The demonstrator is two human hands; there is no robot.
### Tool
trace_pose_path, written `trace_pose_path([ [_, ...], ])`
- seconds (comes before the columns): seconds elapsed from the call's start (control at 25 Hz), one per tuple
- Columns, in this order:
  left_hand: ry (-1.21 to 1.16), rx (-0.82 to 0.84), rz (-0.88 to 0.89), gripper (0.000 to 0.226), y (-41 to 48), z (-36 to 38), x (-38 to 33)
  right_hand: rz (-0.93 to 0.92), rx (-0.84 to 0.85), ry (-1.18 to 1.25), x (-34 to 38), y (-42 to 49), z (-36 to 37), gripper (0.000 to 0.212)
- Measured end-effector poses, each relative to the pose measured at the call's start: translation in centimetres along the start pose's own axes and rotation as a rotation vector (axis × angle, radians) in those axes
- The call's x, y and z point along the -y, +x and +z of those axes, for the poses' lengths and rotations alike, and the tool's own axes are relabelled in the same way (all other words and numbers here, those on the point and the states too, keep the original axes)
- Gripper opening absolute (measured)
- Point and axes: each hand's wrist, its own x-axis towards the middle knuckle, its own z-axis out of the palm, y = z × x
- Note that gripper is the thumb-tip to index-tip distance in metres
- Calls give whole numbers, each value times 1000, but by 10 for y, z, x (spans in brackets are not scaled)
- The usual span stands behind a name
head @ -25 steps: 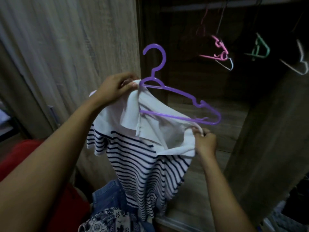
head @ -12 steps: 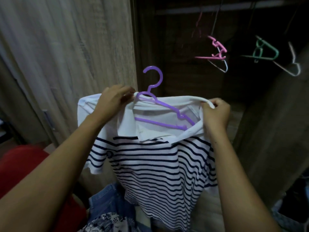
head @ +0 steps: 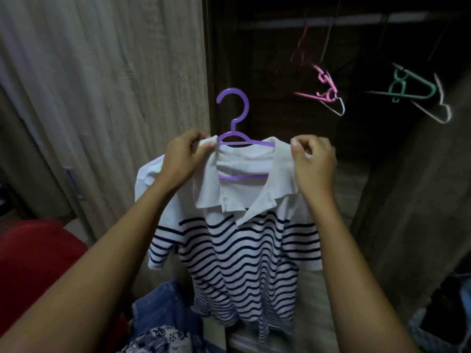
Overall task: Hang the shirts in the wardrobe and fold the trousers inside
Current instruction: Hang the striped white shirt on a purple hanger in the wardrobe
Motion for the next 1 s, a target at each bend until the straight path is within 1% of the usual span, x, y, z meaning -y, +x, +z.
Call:
trace_pose_path([
  [0.04, -20, -4, -8, 17, -1, -1, -3, -27, 40, -141, -2, 5, -1, 26],
  [0.08, -41, -5, -16, 15, -1, -1, -6, -38, 125, -267, -6, 10, -1, 33],
  [0.12, -61, -10, -23, 15, -1, -3, -10, -39, 201, -340, -12, 16, 1, 34],
  [0.16, -73, -24, -29, 16, 0, -4, -14, -44, 240, -339, -15, 20, 2, 30],
  [0.2, -75, -42, -41, 19, 1, -5, -16, -56, 248, -285, -17, 24, 2, 21],
  [0.28, -48, -67, -89, 23, 5, -8, -17, -85, 220, -190, -18, 29, -1, 3],
  [0.32, -4, -70, -99, 26, 7, -10, -17, -104, 208, -189, -17, 32, -2, 3],
  [0.4, 111, -81, -63, 32, 10, -19, -13, -128, 185, -196, -15, 38, -5, 5],
  [0.48, 151, -69, -26, 33, 11, -34, -8, -124, 167, -192, -16, 44, -8, 5],
  [0.52, 145, 2, -28, 32, 11, -43, -7, -120, 158, -200, -17, 46, -10, 5],
  [0.64, 184, 425, -16, 27, 8, -59, -2, -118, 155, -256, -17, 51, -11, 7],
  [0.68, 208, 497, 7, 28, 5, -59, -1, -138, 158, -275, -17, 52, -10, 7],
  [0.72, 221, 498, 35, 29, 3, -57, 1, -158, 162, -297, -14, 51, -9, 6],
  [0.76, 216, 448, 45, 29, 1, -54, 3, -173, 164, -314, -12, 50, -8, 5],
  [0.84, 142, 298, 32, 30, -4, -47, 11, -179, 182, -304, -5, 47, -13, 6],
  [0.88, 78, 259, 17, 34, -4, -45, 16, -170, 227, -278, -1, 48, -21, 9],
  [0.92, 7, 253, -3, 38, -5, -45, 19, -154, 312, -259, 1, 49, -32, 13],
  [1.0, -141, 297, -81, 37, -4, -44, 24, -99, 558, -294, 1, 52, -60, 19],
])
